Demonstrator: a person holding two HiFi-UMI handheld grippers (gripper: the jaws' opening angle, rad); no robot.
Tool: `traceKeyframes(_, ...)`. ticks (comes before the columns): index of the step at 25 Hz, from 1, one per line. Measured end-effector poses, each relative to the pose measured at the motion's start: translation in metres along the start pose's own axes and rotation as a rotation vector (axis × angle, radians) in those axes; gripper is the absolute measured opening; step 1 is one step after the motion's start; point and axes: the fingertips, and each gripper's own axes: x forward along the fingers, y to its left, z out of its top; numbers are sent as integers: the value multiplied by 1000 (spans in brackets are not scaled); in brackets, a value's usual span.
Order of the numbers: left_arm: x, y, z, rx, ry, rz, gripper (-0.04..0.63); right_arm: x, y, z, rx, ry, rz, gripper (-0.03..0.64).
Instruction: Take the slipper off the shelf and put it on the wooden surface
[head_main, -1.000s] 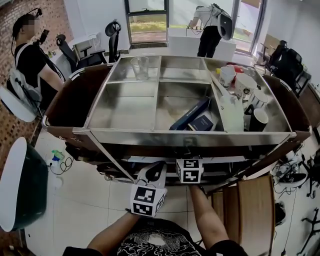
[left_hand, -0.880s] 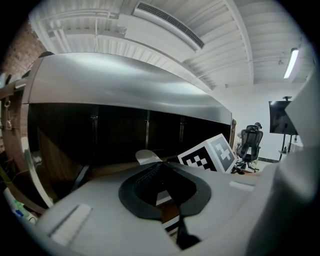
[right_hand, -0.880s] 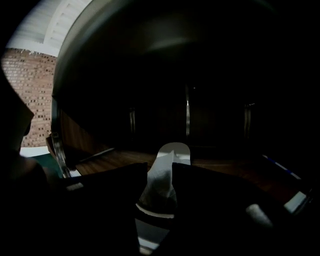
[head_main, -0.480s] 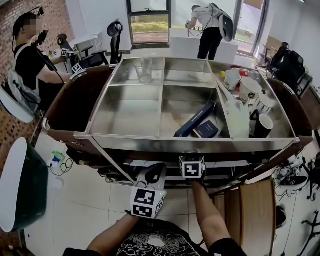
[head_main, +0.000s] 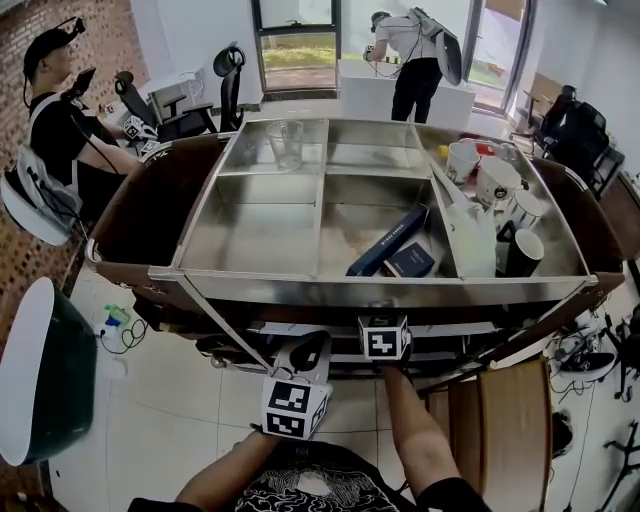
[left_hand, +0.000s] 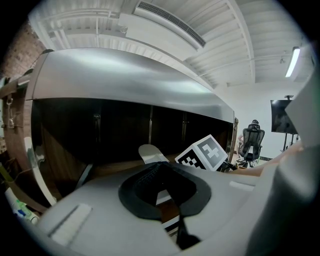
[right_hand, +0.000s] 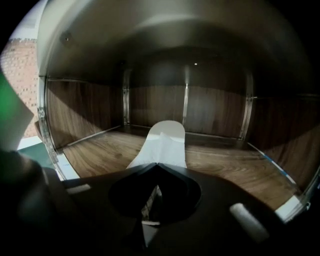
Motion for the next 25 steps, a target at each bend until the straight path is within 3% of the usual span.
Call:
traceKeyframes(11, -1, -11, -1, -4, 2, -6, 6, -26, 9, 20, 8, -81, 18, 8)
traceKeyframes(25, -12, -58, 1, 9, -15, -49, 6, -86, 7, 3, -9, -102, 17, 8)
